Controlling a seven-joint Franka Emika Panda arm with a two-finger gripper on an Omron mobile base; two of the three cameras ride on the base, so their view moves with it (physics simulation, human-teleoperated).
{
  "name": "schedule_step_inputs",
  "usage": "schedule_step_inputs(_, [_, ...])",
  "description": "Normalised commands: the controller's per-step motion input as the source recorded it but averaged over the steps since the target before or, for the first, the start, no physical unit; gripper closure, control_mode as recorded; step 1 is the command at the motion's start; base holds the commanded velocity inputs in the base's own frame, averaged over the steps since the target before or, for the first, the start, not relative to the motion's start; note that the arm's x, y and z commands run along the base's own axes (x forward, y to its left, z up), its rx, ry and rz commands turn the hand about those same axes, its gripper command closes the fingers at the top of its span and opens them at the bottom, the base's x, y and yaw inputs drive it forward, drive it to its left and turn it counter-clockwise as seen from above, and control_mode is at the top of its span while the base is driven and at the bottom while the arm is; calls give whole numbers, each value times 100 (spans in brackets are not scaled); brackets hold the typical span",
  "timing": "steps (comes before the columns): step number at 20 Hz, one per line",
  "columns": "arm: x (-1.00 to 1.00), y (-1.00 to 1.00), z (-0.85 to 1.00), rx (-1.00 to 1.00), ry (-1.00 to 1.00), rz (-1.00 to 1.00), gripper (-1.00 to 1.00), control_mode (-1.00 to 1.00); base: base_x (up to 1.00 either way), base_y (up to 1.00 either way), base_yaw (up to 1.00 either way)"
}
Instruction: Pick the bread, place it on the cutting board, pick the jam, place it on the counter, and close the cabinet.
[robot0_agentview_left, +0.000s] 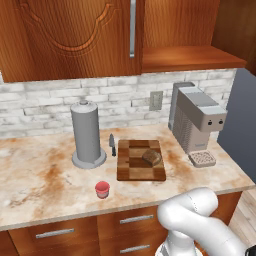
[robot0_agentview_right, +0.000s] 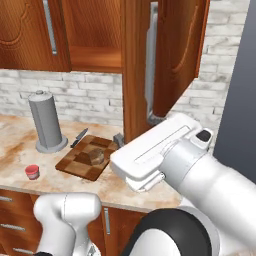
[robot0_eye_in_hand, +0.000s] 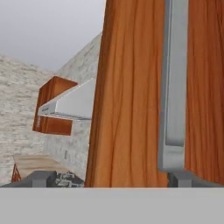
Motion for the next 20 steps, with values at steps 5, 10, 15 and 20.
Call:
schedule_step_inputs(5, [10,62,0,0,0,6,-100,-100,0,0,0])
schedule_step_inputs(10, [18,52,0,0,0,4,-100,-100,0,0,0])
schedule_step_inputs(15, [35,48,0,0,0,0,-100,-100,0,0,0])
schedule_step_inputs(20, [59,40,0,0,0,0,-100,-100,0,0,0])
